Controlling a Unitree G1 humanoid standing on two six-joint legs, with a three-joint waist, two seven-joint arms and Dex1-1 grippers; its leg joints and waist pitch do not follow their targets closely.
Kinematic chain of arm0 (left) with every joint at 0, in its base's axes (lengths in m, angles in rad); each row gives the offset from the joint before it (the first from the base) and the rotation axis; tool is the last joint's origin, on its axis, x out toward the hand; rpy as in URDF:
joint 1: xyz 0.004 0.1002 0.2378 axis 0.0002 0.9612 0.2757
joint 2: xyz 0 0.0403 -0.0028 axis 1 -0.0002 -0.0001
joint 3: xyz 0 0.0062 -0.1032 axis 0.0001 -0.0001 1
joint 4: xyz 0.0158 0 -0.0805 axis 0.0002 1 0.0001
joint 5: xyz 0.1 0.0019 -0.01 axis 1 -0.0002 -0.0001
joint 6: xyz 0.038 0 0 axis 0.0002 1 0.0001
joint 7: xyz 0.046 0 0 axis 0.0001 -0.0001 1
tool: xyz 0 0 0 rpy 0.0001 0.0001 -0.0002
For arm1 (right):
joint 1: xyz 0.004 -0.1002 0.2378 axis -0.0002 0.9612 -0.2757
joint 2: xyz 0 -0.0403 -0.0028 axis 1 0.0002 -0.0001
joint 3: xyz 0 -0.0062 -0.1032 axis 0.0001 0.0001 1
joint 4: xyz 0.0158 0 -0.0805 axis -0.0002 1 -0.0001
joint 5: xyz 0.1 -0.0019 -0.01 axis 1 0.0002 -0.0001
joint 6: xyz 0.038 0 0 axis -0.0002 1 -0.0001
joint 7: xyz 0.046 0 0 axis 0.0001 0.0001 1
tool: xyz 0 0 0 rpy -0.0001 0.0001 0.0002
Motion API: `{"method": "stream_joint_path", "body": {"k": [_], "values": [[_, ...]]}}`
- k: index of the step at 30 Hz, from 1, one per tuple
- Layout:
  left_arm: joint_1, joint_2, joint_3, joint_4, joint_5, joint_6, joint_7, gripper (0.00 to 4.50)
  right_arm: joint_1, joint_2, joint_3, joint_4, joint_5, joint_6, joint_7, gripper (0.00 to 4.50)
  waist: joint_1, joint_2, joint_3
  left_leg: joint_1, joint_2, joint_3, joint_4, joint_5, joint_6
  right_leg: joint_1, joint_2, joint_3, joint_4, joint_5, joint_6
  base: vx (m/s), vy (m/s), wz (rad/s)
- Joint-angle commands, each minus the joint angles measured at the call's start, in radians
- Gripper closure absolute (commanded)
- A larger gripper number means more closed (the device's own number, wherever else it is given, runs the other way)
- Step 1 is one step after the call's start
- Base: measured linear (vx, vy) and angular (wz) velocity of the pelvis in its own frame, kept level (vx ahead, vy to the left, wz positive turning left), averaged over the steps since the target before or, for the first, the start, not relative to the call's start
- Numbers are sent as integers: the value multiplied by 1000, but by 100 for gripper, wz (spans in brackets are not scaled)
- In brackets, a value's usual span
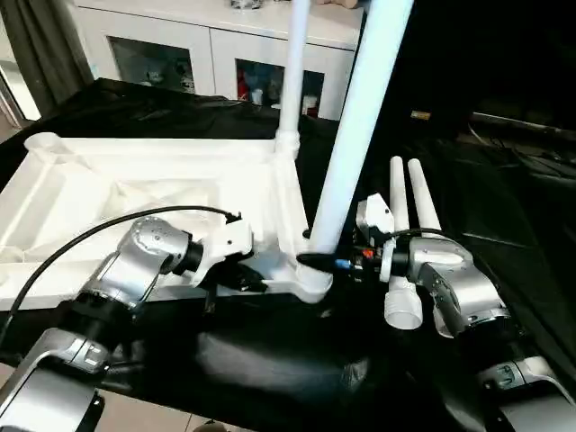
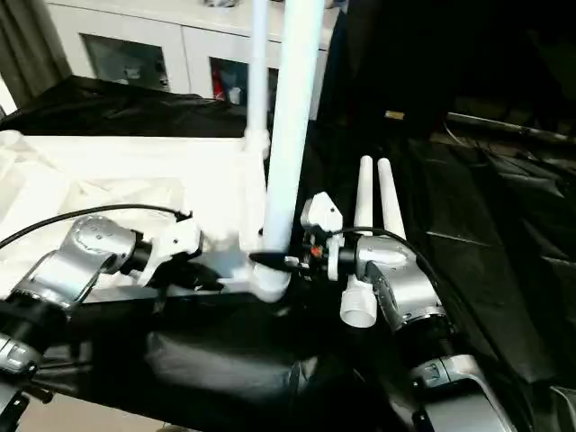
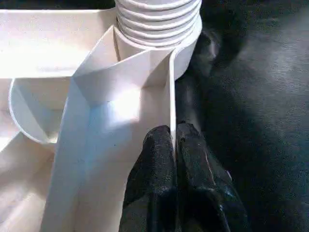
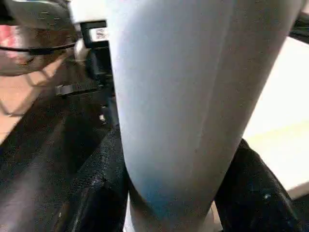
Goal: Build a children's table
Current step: Insert table leg to table base
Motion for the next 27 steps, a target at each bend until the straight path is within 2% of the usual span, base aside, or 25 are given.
{"method": "stream_joint_path", "body": {"k": [1,3,6,7,8,9,10,12,14,15,16,18,19,21,22,23,24,25,27], "values": [[3,13,-39,-86,-29,-24,-89,450,64,-41,91,111,-74,26,72,264,1,12,-41,12,84,-29,-85,-185,44,33,-108,58,-83,-116,-266,0,0,0],[7,20,-47,-95,-19,-27,-89,450,69,-46,101,112,-83,12,92,264,1,14,-39,14,86,-28,-87,-192,46,31,-106,58,-84,-114,-268,0,0,0],[1,5,-34,-75,-6,-32,-57,450,63,-29,86,132,-91,6,68,264,1,15,-38,15,86,-28,-90,-195,40,32,-107,57,-86,-113,-271,0,0,0],[-7,-2,-28,-60,0,-33,-38,450,58,-20,76,144,-93,1,44,264,0,18,-35,15,85,-29,-91,-206,35,31,-108,58,-88,-129,-269,0,0,0],[-8,-3,-27,-58,0,-33,-36,450,57,-18,74,146,-93,1,41,264,-1,17,-34,15,85,-29,-92,-217,33,30,-108,58,-91,-146,-267,0,0,0],[-17,-10,-19,-43,5,-31,-15,450,49,-7,61,165,-95,-9,6,264,-1,16,-30,17,85,-30,-95,-251,22,28,-110,60,-96,-201,-259,0,0,0],[-27,-16,-11,-29,9,-25,8,450,38,5,48,185,-97,-14,-31,264,-5,15,-23,21,84,-33,-99,-305,7,23,-112,61,-106,-300,-246,0,0,0],[-46,-29,4,-9,10,-2,57,450,15,28,17,234,-101,-36,-123,264,-4,15,-20,31,85,-38,-99,-369,-15,15,-119,64,-119,-448,-209,0,0,0],[-65,-47,31,0,-1,44,114,450,-18,58,-18,304,-123,-61,-270,264,-10,14,-17,26,85,-46,-105,-395,-33,13,-120,62,-122,-511,-187,-55,-3,-3],[-65,-47,31,0,-1,44,114,450,-18,58,-18,304,-123,-61,-270,264,-15,14,-19,23,86,-51,-108,-400,-44,14,-120,60,-120,-526,-171,-62,8,-11],[-80,-62,49,9,9,83,168,450,-40,84,-34,353,-144,-77,-402,264,-19,13,-20,15,87,-54,-113,-396,-49,18,-119,58,-118,-512,-162,0,0,0],[-85,-67,55,11,18,99,194,450,-52,99,-42,378,-152,-79,-469,264,-27,12,-20,13,85,-55,-115,-396,-54,16,-117,56,-119,-483,-163,0,0,0],[-92,-77,63,9,31,135,236,450,-72,125,-53,413,-157,-75,-559,264,-33,17,-20,14,84,-54,-114,-404,-56,12,-117,58,-118,-466,-171,0,0,0],[-97,-84,67,8,39,159,266,450,-88,144,-60,442,-160,-76,-620,264,-43,16,-19,7,83,-55,-116,-393,-63,13,-116,57,-114,-439,-178,0,0,0],[-109,-117,83,-5,59,265,373,450,-136,204,-95,506,-151,-53,-798,264,-46,20,-20,11,83,-52,-116,-398,-70,11,-115,58,-113,-429,-181,0,0,0],[-111,-135,90,-13,67,304,417,450,-155,227,-107,528,-149,-43,-871,264,-49,21,-18,13,82,-54,-116,-402,-75,6,-114,58,-113,-431,-185,0,0,0],[-112,-141,92,-16,69,316,430,450,-161,234,-111,534,-148,-40,-893,264,-50,22,-17,18,80,-53,-114,-415,-77,3,-114,58,-118,-443,-181,0,0,0],[-112,-170,99,-34,82,368,491,450,-190,275,-131,565,-140,-29,-1000,264,-52,20,-17,16,80,-52,-114,-408,-73,4,-115,59,-120,-427,-184,0,0,0],[-113,-203,109,-36,85,384,542,450,-208,320,-151,585,-124,-23,-1077,264,-51,19,-18,13,80,-49,-113,-377,-62,6,-115,60,-118,-383,-185,0,0,0]]}}
